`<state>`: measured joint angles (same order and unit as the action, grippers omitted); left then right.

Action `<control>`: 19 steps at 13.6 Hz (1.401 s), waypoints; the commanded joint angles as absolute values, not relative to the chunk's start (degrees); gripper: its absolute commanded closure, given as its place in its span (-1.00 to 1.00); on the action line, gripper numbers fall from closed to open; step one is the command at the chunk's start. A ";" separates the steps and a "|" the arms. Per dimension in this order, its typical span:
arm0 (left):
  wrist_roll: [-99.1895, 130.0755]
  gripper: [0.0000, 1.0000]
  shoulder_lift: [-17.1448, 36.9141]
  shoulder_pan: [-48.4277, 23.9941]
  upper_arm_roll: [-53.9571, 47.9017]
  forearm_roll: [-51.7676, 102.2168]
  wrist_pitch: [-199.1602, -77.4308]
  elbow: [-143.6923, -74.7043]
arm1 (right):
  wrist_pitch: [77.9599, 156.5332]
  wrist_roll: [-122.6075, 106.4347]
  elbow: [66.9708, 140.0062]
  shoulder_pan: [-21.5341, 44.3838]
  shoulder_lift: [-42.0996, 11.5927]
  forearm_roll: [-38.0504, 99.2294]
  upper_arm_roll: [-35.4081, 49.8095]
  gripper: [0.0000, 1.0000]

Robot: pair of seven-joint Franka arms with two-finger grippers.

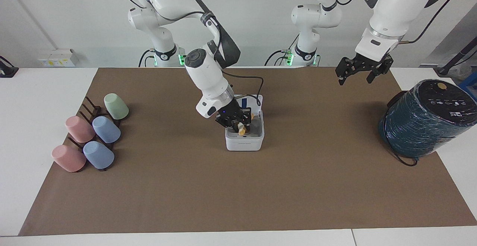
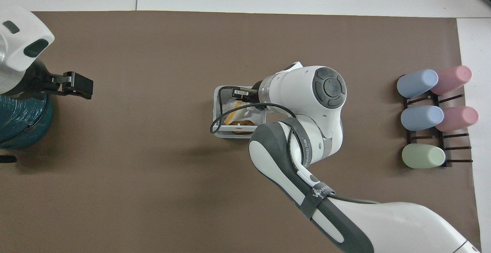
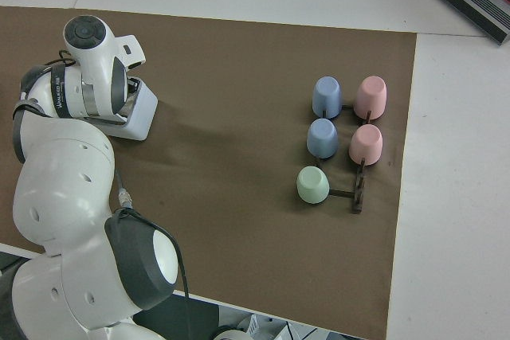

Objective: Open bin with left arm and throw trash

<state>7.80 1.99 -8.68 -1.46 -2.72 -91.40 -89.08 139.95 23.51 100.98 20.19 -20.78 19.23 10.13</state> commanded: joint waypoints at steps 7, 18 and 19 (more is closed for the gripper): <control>6.77 -1.00 -2.72 -8.35 -1.41 -3.52 -95.54 -96.59 | 135.11 23.56 100.46 14.34 -14.25 9.28 7.65 -1.00; 4.31 -1.00 -2.64 -6.42 -1.14 -3.52 -96.24 -96.33 | 105.58 18.72 96.15 1.93 -0.10 -1.32 5.47 -1.00; 4.31 -1.00 -2.55 -6.42 -1.14 -3.52 -96.24 -96.15 | 103.03 16.63 95.54 2.37 0.96 -1.32 3.10 -1.00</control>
